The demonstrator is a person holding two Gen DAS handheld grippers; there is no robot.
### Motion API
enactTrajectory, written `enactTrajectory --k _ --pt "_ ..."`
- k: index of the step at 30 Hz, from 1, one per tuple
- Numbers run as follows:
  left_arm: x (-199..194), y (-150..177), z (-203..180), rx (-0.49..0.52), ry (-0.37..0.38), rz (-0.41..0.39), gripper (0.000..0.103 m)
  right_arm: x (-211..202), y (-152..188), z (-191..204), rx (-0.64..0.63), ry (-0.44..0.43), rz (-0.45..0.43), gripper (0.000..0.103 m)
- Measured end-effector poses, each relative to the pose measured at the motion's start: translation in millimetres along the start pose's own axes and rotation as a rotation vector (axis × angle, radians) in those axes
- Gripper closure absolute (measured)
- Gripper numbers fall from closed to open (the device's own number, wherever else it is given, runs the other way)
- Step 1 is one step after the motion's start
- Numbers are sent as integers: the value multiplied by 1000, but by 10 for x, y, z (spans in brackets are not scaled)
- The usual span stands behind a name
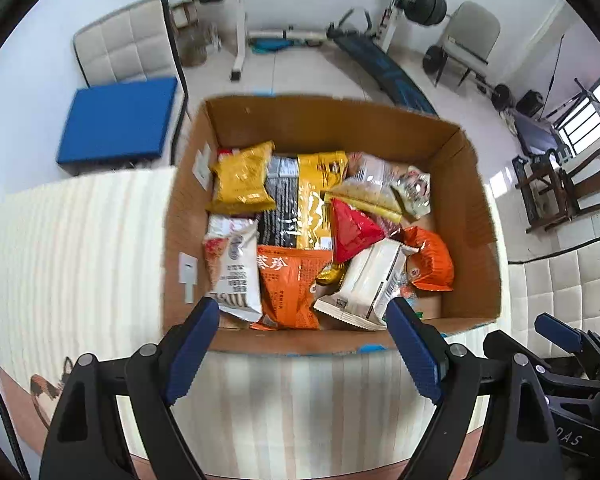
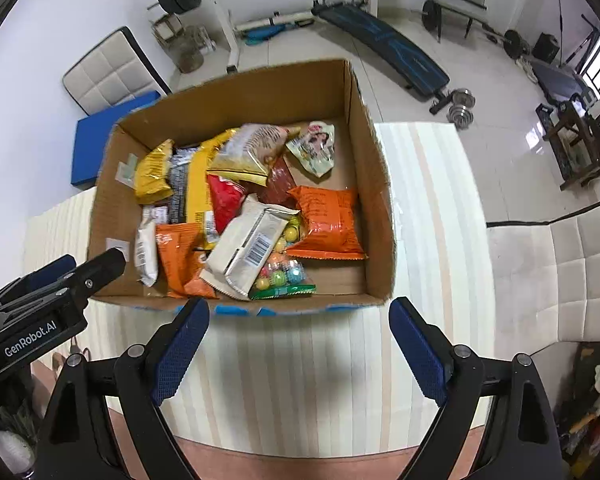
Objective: Organize snacks
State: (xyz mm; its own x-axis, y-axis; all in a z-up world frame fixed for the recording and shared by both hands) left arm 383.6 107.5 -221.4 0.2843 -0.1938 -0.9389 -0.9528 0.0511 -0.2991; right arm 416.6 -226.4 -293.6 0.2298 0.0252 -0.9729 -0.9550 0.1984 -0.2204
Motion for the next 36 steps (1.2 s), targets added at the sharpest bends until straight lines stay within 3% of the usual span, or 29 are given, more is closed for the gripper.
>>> enactTrajectory --k 3,11,24,34,36 --pt "-297 109 -18 11 -18 -71 18 -221 99 0 -4 2 -48 9" --pt "-893 546 -35 14 -23 -170 18 -863 536 -17 -30 0 -154 9" --pt "-1770 1116 -165 45 -32 -274 18 -1894 1255 -61 -30 -25 -292 9" --pt "-2173 1421 -227 64 -41 -320 18 -2469 1735 -88 -46 0 -361 7" --pt "-2206 1442 -228 73 -59 -323 2 -2549 1820 -90 -54 11 -369 5"
Point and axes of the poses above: each gripper's, at about its wrist camera, not at the fingertips, and x roughly the way its jaws point, z to its left, y to its underside, the point moved 8 cm from there along x, roughly the way its jaws point, and after that the axes turned 4 degrees about y, right-handed, at the moved point
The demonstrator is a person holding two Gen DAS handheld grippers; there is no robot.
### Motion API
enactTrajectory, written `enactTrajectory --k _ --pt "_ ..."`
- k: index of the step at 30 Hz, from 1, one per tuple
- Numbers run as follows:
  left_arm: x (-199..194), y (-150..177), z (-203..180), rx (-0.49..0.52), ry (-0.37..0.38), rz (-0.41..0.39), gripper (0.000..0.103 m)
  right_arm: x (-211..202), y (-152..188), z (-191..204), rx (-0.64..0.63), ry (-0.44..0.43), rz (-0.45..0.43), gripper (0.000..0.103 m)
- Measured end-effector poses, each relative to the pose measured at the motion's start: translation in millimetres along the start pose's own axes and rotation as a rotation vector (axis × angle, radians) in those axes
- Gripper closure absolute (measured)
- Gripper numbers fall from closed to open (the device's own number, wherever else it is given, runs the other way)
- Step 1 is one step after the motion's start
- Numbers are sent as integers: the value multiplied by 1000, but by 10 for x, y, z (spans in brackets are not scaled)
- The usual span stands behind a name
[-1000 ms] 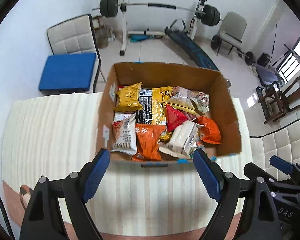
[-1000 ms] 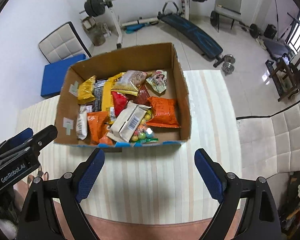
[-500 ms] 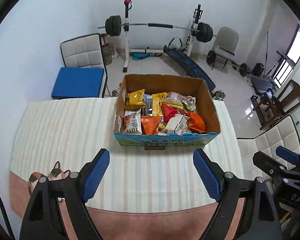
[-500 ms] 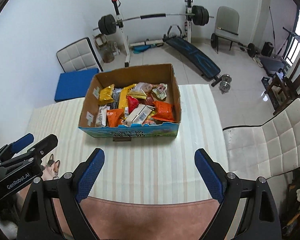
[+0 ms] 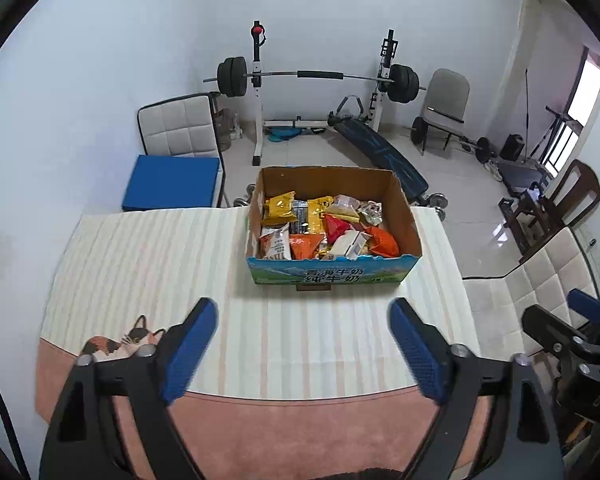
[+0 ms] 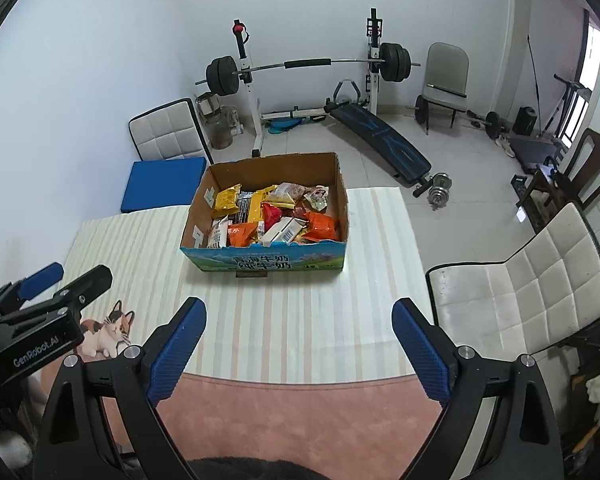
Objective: Organize snacks
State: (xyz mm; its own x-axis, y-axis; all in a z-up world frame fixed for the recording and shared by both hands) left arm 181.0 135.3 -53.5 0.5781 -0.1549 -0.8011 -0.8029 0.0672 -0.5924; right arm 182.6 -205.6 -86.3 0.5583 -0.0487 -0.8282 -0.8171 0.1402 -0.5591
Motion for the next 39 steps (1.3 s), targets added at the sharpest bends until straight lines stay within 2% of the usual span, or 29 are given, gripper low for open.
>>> enactTrajectory --k 4,11,24,39 --pt "-92 16 3 -3 -4 -33 1 -141 75 -1 -20 26 -18 4" --pt "-58 54 16 -21 12 -28 1 -157 83 -22 -21 42 -27 3" --pt "177 -160 122 -19 -37 -69 1 115 -300 -45 8 83 -103 2" --pt "377 -309 64 17 -56 -79 1 460 -455 -119 -7 111 -76 2"
Point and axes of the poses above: each gripper's, at about its wrist camera, not at the fingertips, and x roughly the way its jaws point, z to its left, y to its underside, the point moved 8 cm from there along x, roughly the way its jaws point, and after that the axes turned 4 degrees about y, right-handed, at the moved point
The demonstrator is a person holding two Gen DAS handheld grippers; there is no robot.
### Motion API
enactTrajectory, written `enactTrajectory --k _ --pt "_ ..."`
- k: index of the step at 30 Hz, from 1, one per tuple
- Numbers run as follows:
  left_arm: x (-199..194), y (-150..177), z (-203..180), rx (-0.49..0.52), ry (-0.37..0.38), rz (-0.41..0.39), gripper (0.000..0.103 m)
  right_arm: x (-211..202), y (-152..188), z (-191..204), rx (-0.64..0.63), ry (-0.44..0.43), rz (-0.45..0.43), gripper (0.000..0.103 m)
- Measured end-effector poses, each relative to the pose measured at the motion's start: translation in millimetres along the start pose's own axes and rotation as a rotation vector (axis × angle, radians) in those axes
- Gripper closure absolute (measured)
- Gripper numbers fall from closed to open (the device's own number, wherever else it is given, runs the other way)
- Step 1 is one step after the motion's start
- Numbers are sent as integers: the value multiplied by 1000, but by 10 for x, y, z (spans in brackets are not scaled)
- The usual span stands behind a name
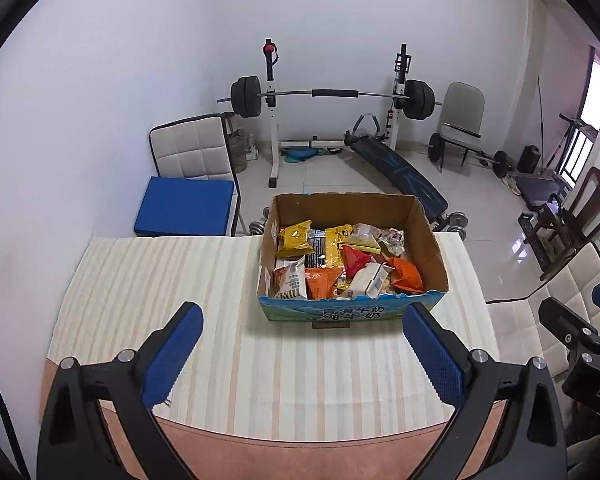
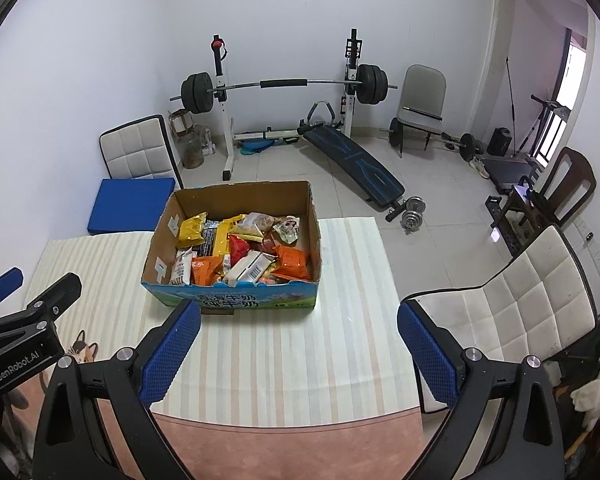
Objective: Organize snacks
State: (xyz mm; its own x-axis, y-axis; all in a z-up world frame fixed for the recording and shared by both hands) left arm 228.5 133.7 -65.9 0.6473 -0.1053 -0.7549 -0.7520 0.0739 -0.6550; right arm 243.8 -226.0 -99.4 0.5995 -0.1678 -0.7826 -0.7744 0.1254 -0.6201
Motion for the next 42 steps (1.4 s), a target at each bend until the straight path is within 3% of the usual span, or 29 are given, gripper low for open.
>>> enactTrajectory --k 42 --pt "57 40 -79 -24 35 25 1 58 -30 -36 -13 -21 9 2"
Point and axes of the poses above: each gripper's, at about its wrist camera, not at the fingertips, and x roughly the way its jaws point, z to its left, y to its underside, the point moved 8 cm from there along x, roughly the way its jaws point, and after that the axes turned 4 degrees about y, right-handed, at the moved point
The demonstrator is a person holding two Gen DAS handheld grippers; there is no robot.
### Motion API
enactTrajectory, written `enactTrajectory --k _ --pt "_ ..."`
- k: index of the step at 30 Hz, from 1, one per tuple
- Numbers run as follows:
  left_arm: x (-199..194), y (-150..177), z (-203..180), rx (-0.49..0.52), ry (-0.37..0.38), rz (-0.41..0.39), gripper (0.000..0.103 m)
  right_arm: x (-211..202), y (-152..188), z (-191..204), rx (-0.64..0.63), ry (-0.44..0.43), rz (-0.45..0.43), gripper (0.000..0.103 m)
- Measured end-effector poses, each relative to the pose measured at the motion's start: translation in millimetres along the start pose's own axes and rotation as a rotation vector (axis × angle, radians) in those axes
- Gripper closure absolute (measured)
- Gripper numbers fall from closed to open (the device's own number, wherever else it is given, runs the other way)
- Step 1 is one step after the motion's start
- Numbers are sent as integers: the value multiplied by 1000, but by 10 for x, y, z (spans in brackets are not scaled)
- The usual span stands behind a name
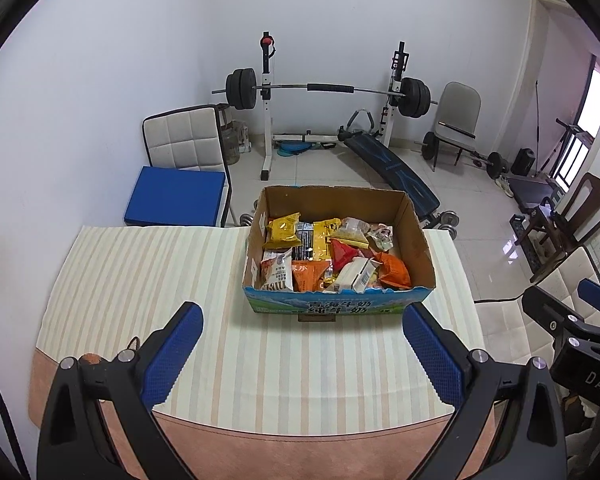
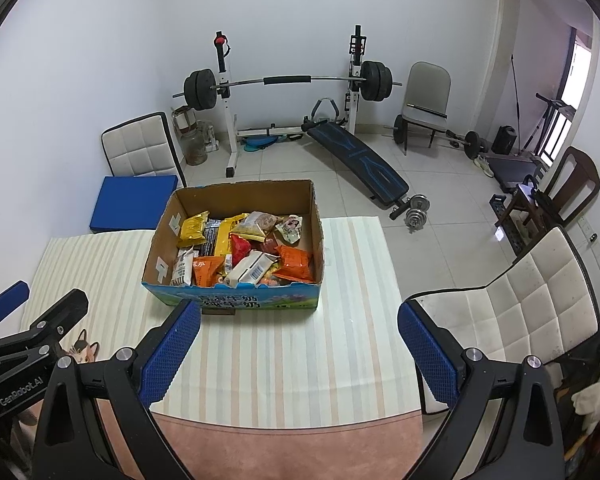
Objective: Organize snacks
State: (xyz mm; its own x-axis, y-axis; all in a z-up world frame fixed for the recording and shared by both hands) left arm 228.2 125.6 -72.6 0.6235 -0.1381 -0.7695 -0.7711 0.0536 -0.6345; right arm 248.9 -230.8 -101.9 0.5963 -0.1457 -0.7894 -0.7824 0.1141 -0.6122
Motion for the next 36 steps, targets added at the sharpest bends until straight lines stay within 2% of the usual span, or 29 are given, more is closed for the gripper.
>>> enactTrajectory --k 36 --pt "-67 -50 -10 0 -4 -10 1 -25 20 13 -5 6 -3 2"
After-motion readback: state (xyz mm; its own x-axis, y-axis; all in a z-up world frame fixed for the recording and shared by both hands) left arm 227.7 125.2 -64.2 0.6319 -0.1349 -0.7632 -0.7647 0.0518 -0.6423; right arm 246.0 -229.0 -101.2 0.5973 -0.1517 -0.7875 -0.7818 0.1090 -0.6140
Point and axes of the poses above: each gripper's, at about its wrist camera, not at the fingertips, and x roughly the way its jaws point, z to its left, y to its underside, the point moved 8 cm from there along x, roughly the way its jaws point, and after that the axes turned 4 degrees about y, right-handed, at the moved point
